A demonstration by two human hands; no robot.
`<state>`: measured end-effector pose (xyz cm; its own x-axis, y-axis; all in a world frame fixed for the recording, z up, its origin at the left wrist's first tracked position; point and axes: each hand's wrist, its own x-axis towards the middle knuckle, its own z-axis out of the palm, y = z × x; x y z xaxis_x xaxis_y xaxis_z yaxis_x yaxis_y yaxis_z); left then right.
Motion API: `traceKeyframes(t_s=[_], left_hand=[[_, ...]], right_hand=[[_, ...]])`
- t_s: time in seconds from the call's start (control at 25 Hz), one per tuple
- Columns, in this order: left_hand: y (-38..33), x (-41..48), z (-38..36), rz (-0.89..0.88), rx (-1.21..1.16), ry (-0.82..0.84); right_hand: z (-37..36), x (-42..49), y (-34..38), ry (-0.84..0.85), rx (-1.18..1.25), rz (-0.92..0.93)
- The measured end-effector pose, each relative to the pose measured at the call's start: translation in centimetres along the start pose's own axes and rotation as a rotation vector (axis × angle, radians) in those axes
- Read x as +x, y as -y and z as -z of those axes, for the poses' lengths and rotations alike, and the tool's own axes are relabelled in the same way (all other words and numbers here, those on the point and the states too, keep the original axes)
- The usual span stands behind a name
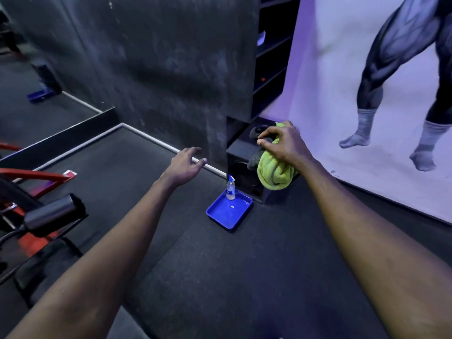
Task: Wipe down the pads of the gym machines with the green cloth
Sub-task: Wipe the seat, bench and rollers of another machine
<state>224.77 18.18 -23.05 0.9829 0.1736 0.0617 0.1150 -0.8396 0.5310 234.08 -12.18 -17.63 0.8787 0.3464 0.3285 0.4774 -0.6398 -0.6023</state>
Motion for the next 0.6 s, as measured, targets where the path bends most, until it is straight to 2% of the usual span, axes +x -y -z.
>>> traceKeyframes(t_s=[0.28, 0.6], left_hand=[[-4.4, 2.9, -3.4, 0.177, 0.0, -0.048], [0.5, 11.7, -5.0, 0.296, -0.026, -0.162]], right_hand=[[0.0, 8.4, -7.1, 0.121, 0.024, 0.156], [-8.0, 19.7, -7.7, 0.293, 0.029, 0.266]])
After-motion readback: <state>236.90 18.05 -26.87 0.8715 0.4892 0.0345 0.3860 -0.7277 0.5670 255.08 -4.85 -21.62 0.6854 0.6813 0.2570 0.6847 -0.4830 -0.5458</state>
